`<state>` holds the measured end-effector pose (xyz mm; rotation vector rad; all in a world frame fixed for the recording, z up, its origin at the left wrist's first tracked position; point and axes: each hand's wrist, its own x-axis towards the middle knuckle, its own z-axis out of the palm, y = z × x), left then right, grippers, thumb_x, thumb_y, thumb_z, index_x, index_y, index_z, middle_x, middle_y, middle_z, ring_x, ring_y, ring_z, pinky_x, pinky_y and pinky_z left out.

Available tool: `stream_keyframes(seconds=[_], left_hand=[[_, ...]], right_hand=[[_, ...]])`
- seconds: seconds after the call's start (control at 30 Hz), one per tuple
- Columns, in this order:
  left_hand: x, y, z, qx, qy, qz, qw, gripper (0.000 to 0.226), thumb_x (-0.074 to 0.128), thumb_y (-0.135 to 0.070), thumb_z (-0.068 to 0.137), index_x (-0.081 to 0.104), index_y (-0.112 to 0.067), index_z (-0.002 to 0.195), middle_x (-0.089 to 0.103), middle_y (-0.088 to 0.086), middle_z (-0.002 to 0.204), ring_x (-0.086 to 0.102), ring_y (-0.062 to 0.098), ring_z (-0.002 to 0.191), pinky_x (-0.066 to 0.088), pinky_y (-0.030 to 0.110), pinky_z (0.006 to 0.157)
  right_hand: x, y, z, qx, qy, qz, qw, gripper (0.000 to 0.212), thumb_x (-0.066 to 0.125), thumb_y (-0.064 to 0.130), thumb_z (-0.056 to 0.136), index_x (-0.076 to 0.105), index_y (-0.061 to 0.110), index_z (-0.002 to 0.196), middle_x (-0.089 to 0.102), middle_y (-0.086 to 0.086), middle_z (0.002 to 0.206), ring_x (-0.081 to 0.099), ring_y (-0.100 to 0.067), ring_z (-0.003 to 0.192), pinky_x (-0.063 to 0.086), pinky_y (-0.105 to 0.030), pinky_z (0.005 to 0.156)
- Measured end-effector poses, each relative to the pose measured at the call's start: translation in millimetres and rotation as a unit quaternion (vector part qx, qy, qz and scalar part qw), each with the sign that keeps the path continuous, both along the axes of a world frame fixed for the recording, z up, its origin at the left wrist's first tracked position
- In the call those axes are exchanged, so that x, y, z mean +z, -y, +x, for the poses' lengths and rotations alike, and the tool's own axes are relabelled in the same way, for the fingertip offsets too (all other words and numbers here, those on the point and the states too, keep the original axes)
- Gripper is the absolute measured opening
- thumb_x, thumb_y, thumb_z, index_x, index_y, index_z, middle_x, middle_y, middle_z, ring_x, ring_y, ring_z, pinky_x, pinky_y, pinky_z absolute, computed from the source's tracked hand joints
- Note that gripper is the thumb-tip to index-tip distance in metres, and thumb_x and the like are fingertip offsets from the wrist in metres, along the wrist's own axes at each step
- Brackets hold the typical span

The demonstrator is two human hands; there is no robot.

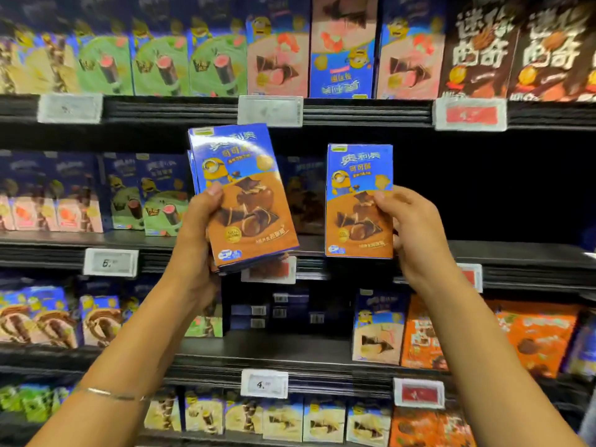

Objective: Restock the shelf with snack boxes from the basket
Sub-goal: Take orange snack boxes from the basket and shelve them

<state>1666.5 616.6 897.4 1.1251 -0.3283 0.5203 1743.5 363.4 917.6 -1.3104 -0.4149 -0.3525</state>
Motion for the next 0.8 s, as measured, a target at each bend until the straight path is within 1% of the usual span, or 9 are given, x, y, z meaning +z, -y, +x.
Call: stream_keyframes(seconds=[0.1, 0.17, 0.23, 0.3, 0.4, 0.47, 0.57, 0.63, 0.8], left_hand=[[5, 1, 1, 0.016, 0.008, -0.009, 1.000, 0.053, 0.069, -0.051, 0.081, 0.074, -0.020, 0.123, 0.080, 0.008, 0.119, 0.080, 0.024, 0.101, 0.065, 0.038, 0.079], [7, 2, 3, 0.029, 0.017, -0.007, 0.999, 0.058, 0.069, -0.052, 0.079, 0.070, -0.018, 0.127, 0.080, 0.007, 0.119, 0.080, 0.023, 0.101, 0.065, 0.036, 0.079], [8, 2, 5, 0.039, 0.021, -0.014, 0.999, 0.062, 0.070, -0.052, 0.077, 0.068, -0.017, 0.128, 0.080, 0.006, 0.119, 0.080, 0.023, 0.100, 0.065, 0.035, 0.079], [9, 4, 6, 0.043, 0.020, -0.017, 0.999, 0.069, 0.071, -0.054, 0.076, 0.066, -0.016, 0.133, 0.080, 0.007, 0.121, 0.080, 0.023, 0.101, 0.065, 0.036, 0.081], [9, 4, 7, 0.046, 0.020, -0.009, 0.999, 0.065, 0.070, -0.052, 0.077, 0.068, -0.016, 0.131, 0.080, 0.008, 0.120, 0.079, 0.024, 0.100, 0.065, 0.039, 0.084], [9, 4, 9, 0.052, 0.020, -0.003, 0.998, 0.054, 0.065, -0.049, 0.085, 0.069, -0.017, 0.128, 0.080, 0.007, 0.118, 0.079, 0.024, 0.100, 0.065, 0.039, 0.085], [7, 3, 11, 0.054, 0.016, 0.000, 0.998, 0.048, 0.060, -0.048, 0.088, 0.070, -0.018, 0.124, 0.081, 0.006, 0.117, 0.080, 0.023, 0.098, 0.066, 0.036, 0.081], [7, 2, 11, 0.053, 0.014, 0.008, 0.998, 0.043, 0.058, -0.047, 0.091, 0.072, -0.021, 0.121, 0.082, 0.004, 0.114, 0.081, 0.021, 0.097, 0.065, 0.033, 0.077], [6, 2, 12, 0.056, 0.010, 0.013, 0.998, 0.041, 0.059, -0.048, 0.089, 0.070, -0.022, 0.120, 0.082, 0.002, 0.112, 0.081, 0.020, 0.094, 0.066, 0.032, 0.074]], right_hand=[[6, 6, 40, -0.091, 0.011, -0.072, 0.993, 0.021, 0.067, 0.014, 0.094, 0.066, 0.010, 0.114, 0.076, -0.009, 0.104, 0.075, -0.025, 0.093, 0.063, -0.047, 0.081], [7, 4, 61, -0.149, 0.011, -0.141, 0.979, 0.025, 0.069, 0.017, 0.091, 0.063, 0.010, 0.114, 0.072, -0.010, 0.108, 0.071, -0.027, 0.098, 0.059, -0.050, 0.088], [4, 2, 79, -0.206, 0.003, -0.211, 0.956, 0.025, 0.069, 0.023, 0.091, 0.058, 0.006, 0.106, 0.065, -0.007, 0.097, 0.065, -0.027, 0.097, 0.056, -0.043, 0.081], [0, 1, 92, -0.257, -0.004, -0.250, 0.934, 0.024, 0.066, 0.023, 0.093, 0.047, 0.008, 0.094, 0.051, 0.000, 0.081, 0.056, -0.024, 0.082, 0.045, -0.036, 0.064], [-2, -1, 101, -0.301, -0.007, -0.272, 0.914, 0.021, 0.061, 0.017, 0.093, 0.042, 0.011, 0.086, 0.047, -0.002, 0.080, 0.044, -0.014, 0.064, 0.035, -0.028, 0.051], [0, -3, 102, -0.306, -0.014, -0.285, 0.908, 0.022, 0.060, 0.015, 0.091, 0.041, 0.014, 0.080, 0.051, -0.006, 0.084, 0.049, -0.018, 0.066, 0.038, -0.030, 0.054], [2, -9, 101, -0.315, -0.024, -0.306, 0.898, 0.028, 0.060, 0.013, 0.090, 0.039, 0.019, 0.072, 0.055, -0.010, 0.090, 0.055, -0.028, 0.076, 0.049, -0.037, 0.066], [3, -12, 101, -0.310, -0.026, -0.303, 0.901, 0.024, 0.061, 0.011, 0.088, 0.044, 0.017, 0.072, 0.057, -0.012, 0.092, 0.058, -0.031, 0.079, 0.055, -0.040, 0.071], [3, -19, 102, -0.319, -0.037, -0.301, 0.898, 0.010, 0.062, 0.012, 0.089, 0.052, 0.012, 0.089, 0.053, -0.009, 0.095, 0.054, -0.028, 0.082, 0.046, -0.033, 0.068]])
